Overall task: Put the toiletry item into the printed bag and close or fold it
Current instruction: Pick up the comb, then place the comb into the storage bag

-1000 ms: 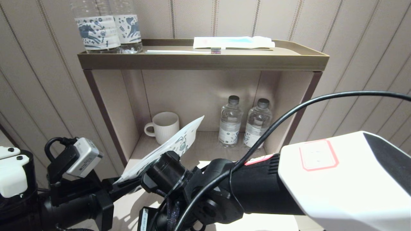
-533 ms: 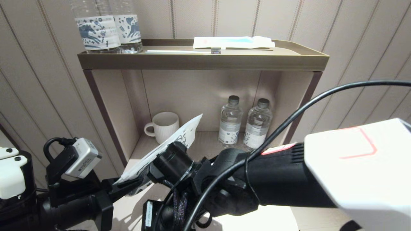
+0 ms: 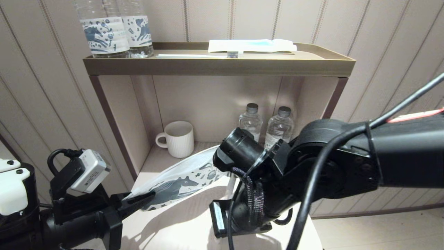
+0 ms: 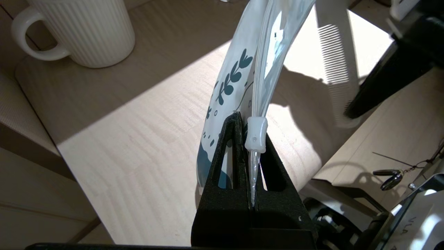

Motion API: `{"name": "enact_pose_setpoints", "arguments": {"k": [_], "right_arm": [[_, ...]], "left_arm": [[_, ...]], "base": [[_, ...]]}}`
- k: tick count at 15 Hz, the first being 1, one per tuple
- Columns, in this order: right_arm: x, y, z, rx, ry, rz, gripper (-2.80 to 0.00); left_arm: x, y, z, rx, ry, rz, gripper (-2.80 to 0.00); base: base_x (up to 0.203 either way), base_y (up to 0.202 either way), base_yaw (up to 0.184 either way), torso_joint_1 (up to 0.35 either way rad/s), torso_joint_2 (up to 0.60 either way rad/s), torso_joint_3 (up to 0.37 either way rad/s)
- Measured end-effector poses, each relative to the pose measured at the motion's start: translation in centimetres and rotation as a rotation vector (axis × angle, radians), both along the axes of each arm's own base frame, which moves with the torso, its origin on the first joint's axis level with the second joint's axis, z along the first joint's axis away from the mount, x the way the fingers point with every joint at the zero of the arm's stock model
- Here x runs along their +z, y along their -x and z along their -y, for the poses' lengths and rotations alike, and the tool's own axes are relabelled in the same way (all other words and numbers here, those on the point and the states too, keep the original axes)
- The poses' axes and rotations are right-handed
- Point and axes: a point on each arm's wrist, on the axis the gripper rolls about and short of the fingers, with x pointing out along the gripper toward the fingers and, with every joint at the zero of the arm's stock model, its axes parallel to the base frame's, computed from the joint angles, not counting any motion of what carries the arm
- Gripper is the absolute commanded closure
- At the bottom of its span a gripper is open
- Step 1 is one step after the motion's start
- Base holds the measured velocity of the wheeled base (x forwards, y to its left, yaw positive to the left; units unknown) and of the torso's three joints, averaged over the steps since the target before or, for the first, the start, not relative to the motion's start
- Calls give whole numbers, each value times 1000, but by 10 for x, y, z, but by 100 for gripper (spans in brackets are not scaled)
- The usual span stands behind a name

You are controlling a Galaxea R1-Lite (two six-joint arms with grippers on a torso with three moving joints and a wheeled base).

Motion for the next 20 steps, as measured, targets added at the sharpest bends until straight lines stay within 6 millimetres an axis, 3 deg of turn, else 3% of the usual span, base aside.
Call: {"name": "enact_pose_setpoints", "arguments": {"k": [8,12,17,20], "right_arm": [[24,47,77,109,206,59,0],[32,46,115,99,361,150,0],[56,47,133,181,408,279,0],[67,44,131,189,493,333,0]], "left_arm": [[1,-11,8,-40,-20,-10,0],[7,-27,17,-76,-105,14,0],[28,-39,27,-188,-146,-110,0],[36,-45,31,-232,-176,-187,0]], "base": [[0,0,0,0,0,0],[0,0,0,0,0,0],[0,0,0,0,0,0],[0,0,0,0,0,0]]}}
